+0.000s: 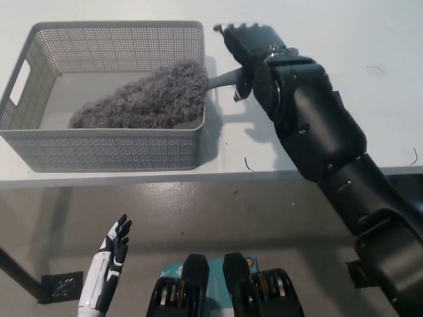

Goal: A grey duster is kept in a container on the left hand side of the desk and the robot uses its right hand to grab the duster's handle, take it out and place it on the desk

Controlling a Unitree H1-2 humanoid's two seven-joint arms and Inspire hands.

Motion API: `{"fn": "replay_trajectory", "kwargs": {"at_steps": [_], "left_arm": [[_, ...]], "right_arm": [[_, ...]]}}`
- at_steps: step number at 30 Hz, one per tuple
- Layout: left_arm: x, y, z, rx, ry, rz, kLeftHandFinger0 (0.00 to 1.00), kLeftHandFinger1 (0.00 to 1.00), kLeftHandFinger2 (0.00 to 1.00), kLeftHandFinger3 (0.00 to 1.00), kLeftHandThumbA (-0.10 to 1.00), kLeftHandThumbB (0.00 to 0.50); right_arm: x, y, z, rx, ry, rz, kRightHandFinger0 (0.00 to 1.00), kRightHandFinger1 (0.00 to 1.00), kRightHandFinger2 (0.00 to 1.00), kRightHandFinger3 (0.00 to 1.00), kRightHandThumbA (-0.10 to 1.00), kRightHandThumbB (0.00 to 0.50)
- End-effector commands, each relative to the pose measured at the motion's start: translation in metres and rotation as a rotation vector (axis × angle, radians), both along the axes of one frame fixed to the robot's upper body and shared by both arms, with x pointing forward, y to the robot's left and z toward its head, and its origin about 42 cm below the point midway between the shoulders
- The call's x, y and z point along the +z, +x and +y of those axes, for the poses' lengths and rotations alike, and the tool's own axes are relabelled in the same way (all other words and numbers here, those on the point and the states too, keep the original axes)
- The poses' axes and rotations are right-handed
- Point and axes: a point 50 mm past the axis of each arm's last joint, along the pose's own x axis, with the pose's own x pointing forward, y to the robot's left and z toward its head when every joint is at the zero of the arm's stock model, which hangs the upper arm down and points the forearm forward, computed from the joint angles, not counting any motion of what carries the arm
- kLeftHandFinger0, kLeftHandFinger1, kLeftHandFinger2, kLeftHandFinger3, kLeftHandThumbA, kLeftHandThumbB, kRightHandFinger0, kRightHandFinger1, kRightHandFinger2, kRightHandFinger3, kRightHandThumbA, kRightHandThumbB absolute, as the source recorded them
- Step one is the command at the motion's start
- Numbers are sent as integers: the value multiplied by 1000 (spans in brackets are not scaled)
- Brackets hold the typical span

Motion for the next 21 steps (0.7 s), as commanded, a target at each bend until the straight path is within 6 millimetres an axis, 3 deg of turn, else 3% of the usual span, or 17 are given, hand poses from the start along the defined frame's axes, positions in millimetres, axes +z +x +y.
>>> {"fn": "replay_trajectory", "kwargs": {"at_steps": [1,4,6,7,8,9,10,11,13,14,16,17,18,19,20,21], "left_arm": [[10,5,-4,-43,9,-56,1000,1000,1000,1000,1000,0],[10,5,-3,-41,7,-58,1000,1000,1000,1000,1000,0],[9,5,-2,-38,11,-58,1000,1000,1000,1000,1000,0],[10,5,-1,-38,15,-59,1000,1000,1000,1000,1000,0],[10,6,-1,-37,19,-61,1000,1000,1000,1000,1000,0],[10,6,-1,-38,18,-60,1000,1000,1000,1000,1000,0],[10,6,-1,-43,18,-62,1000,1000,1000,1000,1000,0],[10,8,-1,-48,18,-63,1000,1000,1000,1000,1000,0],[9,9,0,-56,16,-62,1000,1000,1000,1000,1000,0],[8,7,0,-54,14,-57,1000,1000,1000,1000,1000,0],[8,7,0,-50,6,-51,1000,1000,1000,1000,1000,0],[9,7,-1,-48,10,-54,1000,1000,1000,1000,1000,0],[9,7,-1,-47,11,-54,1000,1000,1000,1000,1000,0],[8,7,-2,-46,5,-48,1000,1000,1000,1000,999,1],[8,7,-2,-45,3,-46,1000,1000,1000,1000,999,0],[8,7,-2,-46,4,-44,1000,1000,1000,1000,1000,0]], "right_arm": [[35,12,23,6,69,-63,1000,1000,1000,1000,870,500],[23,19,26,-49,12,22,1000,1000,1000,1000,779,500],[11,24,20,-74,-18,28,1000,1000,1000,1000,595,495],[8,26,16,-79,27,-31,876,826,873,1000,336,409],[6,27,13,-83,76,-103,638,666,742,1000,274,386],[6,27,12,-83,88,-139,350,412,534,845,96,339],[5,26,7,-74,176,-287,70,87,246,473,-61,289],[5,25,3,-77,241,-388,3,60,239,276,-98,213],[12,24,0,-83,296,-468,11,234,522,470,-100,160],[15,24,0,-77,304,-505,20,301,596,293,-100,110],[19,23,-2,-72,341,-547,10,321,620,240,-88,110],[24,23,-3,-62,403,-583,12,341,670,318,-29,129],[25,23,-4,-60,418,-593,5,349,680,330,-23,133],[29,21,-5,-50,493,-604,0,247,576,295,-76,136],[30,21,-5,-45,524,-605,0,233,563,272,-91,130],[32,20,-6,-45,585,-603,0,293,663,320,-100,98]]}}
